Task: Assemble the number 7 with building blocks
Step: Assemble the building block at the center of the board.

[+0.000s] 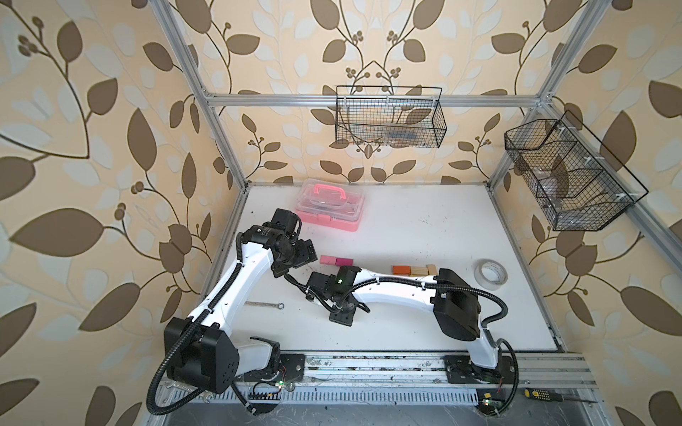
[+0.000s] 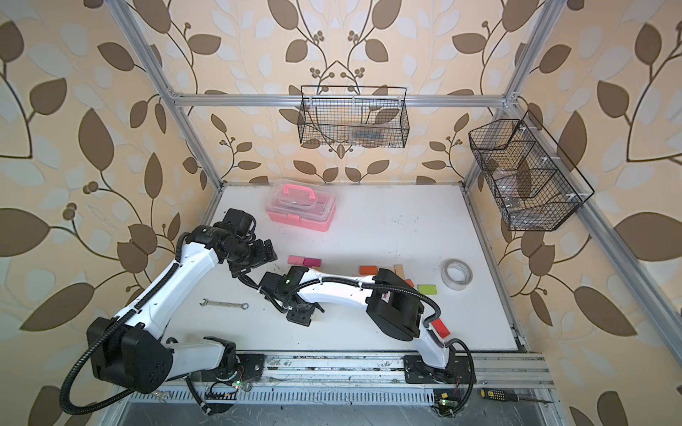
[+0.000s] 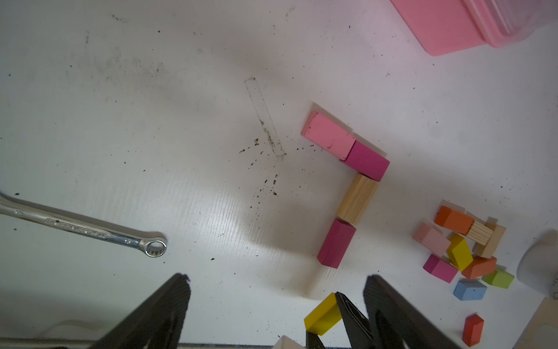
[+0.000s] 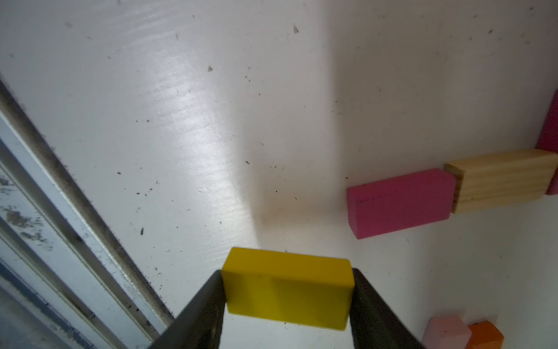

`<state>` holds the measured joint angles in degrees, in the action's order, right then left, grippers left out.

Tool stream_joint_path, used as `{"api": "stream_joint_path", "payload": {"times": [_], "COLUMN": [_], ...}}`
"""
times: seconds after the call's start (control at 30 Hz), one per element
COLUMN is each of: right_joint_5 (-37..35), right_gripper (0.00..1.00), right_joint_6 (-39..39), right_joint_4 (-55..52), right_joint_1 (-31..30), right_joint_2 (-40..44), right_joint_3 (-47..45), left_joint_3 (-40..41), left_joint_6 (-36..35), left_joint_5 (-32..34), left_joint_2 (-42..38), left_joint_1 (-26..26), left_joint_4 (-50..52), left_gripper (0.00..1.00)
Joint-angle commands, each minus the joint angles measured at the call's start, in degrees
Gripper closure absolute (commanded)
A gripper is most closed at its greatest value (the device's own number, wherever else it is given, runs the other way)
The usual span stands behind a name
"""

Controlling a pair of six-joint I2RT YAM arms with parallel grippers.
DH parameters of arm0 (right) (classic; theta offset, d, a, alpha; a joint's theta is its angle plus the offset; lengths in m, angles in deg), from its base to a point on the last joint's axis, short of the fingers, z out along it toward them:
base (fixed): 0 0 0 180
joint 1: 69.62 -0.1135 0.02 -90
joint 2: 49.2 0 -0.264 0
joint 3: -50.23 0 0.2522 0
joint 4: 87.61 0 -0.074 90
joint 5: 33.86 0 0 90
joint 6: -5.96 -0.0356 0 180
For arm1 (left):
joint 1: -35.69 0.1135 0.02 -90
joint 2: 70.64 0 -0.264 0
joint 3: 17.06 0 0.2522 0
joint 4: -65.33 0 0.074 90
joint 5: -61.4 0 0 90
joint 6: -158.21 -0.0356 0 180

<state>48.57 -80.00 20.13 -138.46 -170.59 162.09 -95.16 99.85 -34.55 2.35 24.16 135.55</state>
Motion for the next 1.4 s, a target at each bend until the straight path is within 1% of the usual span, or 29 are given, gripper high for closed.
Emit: {"api": "stream_joint_path", "payload": {"times": [0.0,0.13,0.27,0.3,0.4,0.47,0.5,0.6,0.67,0.7,0.73,0.8,0.83,0.9,0.97,1.03,1.1,1.17,1.3,1.37], "right_joint_5": [-1.4,-1.5,-2.4,-2.9,-3.1,-1.6,-0.4,7.3,14.7,20.0,25.7,35.2,39.3,45.2,49.9,52.5,53.2,53.1,52.6,52.2], "right_gripper": [0.38,0.32,0.15,0.12,0.1,0.1,0.1,0.1,0.1,0.08,0.05,0.04,0.02,0.0,0.0,0.0,0.0,0.0,0.0,0.0], "right_joint_6": [2.7,2.7,2.5,2.1,-0.8,-4.8,-7.9,-18.6,-27.8,-32.9,-37.6,-45.7,-49.6,-55.2,-57.6,-56.7,-54.6,-53.8,-56.9,-57.2], "right_joint_4": [-0.9,0.1,0.8,0.9,1.6,4.0,5.8,12.6,19.4,23.1,27.5,37.3,42.5,51.3,55.3,54.7,51.9,51.4,57.9,59.2], "right_joint_1": [0.0,-0.1,0.0,0.0,1.4,3.6,5.3,12.1,17.0,19.8,22.3,25.7,27.2,28.9,29.1,28.2,26.5,24.7,22.3,21.4], "right_joint_2": [-1.3,-0.9,0.0,0.6,3.7,8.0,10.8,19.9,26.1,28.7,30.9,34.9,36.5,38.6,38.5,37.4,35.8,34.5,32.2,31.0], "right_joint_3": [-0.9,-1.7,-2.2,-2.3,-2.5,-3.6,-4.7,-10.9,-18.3,-22.2,-27.2,-36.4,-40.7,-47.2,-50.8,-52.0,-52.1,-52.5,-56.0,-56.8], "left_joint_3": [0.4,0.3,0.6,0.7,0.8,1.0,1.1,1.7,2.5,3.2,3.7,5.1,5.8,7.0,8.0,9.1,9.7,10.4,11.1,11.2], "left_joint_6": [-0.4,-0.2,0.0,0.1,0.4,0.5,0.5,0.8,1.0,1.2,1.3,1.4,1.3,0.8,0.5,0.5,0.3,0.5,1.1,1.2], "left_joint_5": [0.8,0.4,0.1,0.0,-0.4,-0.6,-0.9,-1.5,-2.9,-4.1,-5.6,-9.0,-11.2,-15.6,-17.9,-18.5,-19.3,-20.9,-22.5,-22.9], "left_joint_2": [-1.1,-1.0,-1.1,-1.0,-0.9,-0.9,-0.9,-1.1,-1.4,-1.5,-1.4,-1.2,-1.0,-0.1,0.0,-0.6,-0.6,-0.2,0.8,1.1], "left_joint_1": [0.5,0.6,0.7,0.7,0.8,0.8,0.8,0.8,0.8,0.8,0.8,0.8,0.8,0.8,0.8,0.8,0.8,0.8,0.8,0.8], "left_joint_4": [1.7,1.6,1.4,1.3,0.9,0.7,0.4,-0.3,-1.7,-2.6,-3.6,-5.9,-7.2,-9.1,-10.4,-11.5,-12.3,-13.4,-14.6,-14.9], "left_gripper": [0.07,0.07,0.07,0.07,0.07,0.07,0.07,0.07,0.07,0.07,0.07,0.07,0.07,0.07,0.06,0.06,0.05,0.05,0.05,0.05]}}
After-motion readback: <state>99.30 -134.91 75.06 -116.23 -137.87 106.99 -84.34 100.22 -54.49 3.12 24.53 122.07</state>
